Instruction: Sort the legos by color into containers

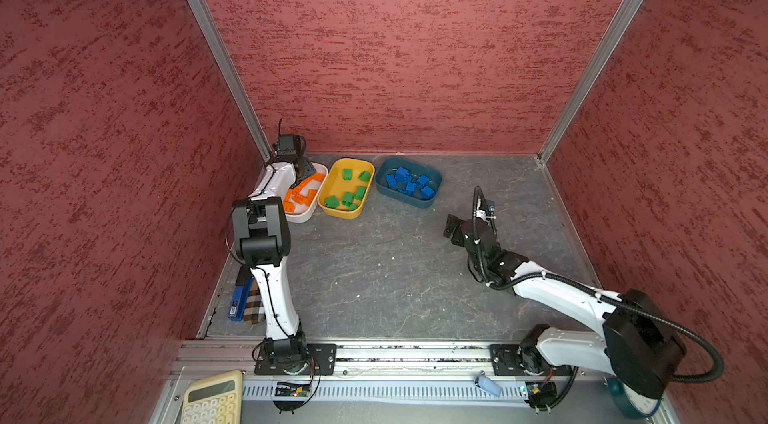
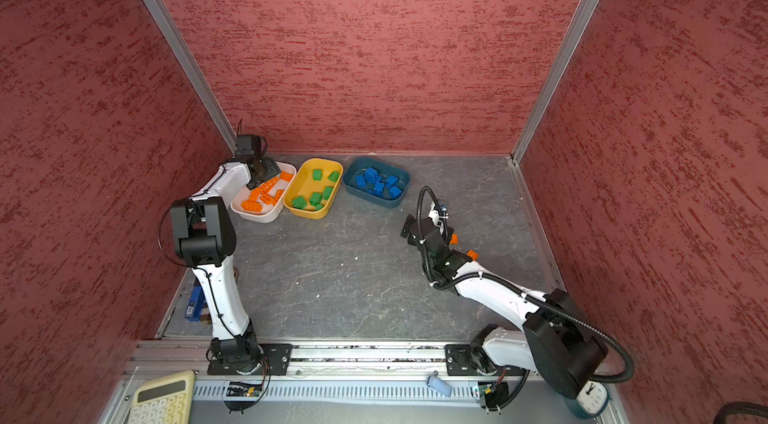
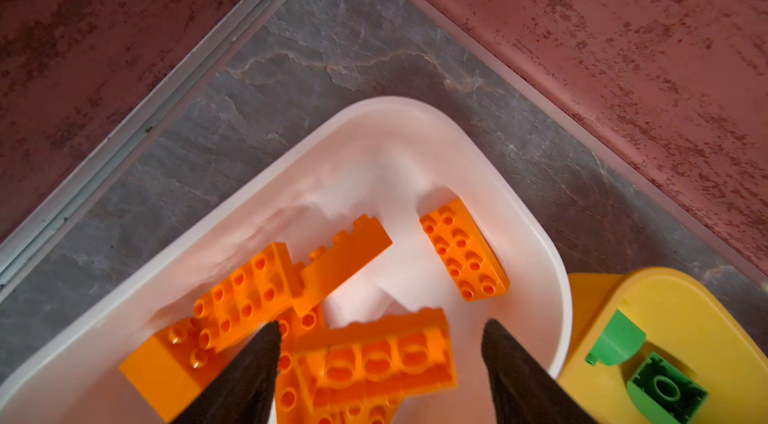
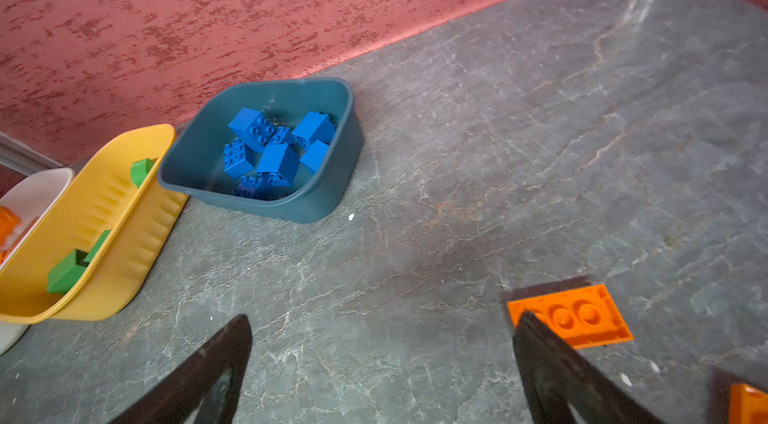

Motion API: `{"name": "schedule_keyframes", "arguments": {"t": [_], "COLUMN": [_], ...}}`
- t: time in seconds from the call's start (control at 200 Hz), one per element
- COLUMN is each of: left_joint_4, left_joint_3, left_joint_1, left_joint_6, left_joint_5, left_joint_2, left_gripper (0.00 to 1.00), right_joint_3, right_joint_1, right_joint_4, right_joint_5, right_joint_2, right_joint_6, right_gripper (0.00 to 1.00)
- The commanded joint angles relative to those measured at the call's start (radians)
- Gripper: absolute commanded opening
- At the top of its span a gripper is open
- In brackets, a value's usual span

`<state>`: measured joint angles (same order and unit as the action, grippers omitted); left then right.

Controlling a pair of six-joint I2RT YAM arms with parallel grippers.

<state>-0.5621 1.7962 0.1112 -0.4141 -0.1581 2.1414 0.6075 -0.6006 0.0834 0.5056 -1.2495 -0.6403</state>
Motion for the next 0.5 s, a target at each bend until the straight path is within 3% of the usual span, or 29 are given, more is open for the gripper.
{"name": "schedule_keyframes", "arguments": {"t": [0.0,0.11,0.291,0.496], "left_joint_4": [-0.030,-0.010,0.002,0.079], "left_joint_3": [0.029,0.000,-0.059,-0.199], "left_joint_1": [-0.011,-0.030,-0.046,-0.065], "left_joint_6": [0.020,0.028,0.025,0.023], "left_joint_5": [0.003,0.005,0.039,0.093], "left_joint_2": [-0.003,-0.042,-0.114,-0.256], "left_gripper": [0.83,0.89,1.00,0.99], "right_joint_3": [-0.002,0.048,0.127,0.170], "right_joint_1": [0.090,0.180,0.262,0.361], "right_joint_4": [-0.100,-0.204,-0.313,-0.348], "right_joint_5": [-0.099,-0.159,-0.213,-0.366], "right_joint_2": [-0.005,-0.065,-0.191,-0.296], "right_joint_6": [-0.066,-0.072,0.076,0.196], "right_gripper": [0.99,0.99,0.99,0.99]}}
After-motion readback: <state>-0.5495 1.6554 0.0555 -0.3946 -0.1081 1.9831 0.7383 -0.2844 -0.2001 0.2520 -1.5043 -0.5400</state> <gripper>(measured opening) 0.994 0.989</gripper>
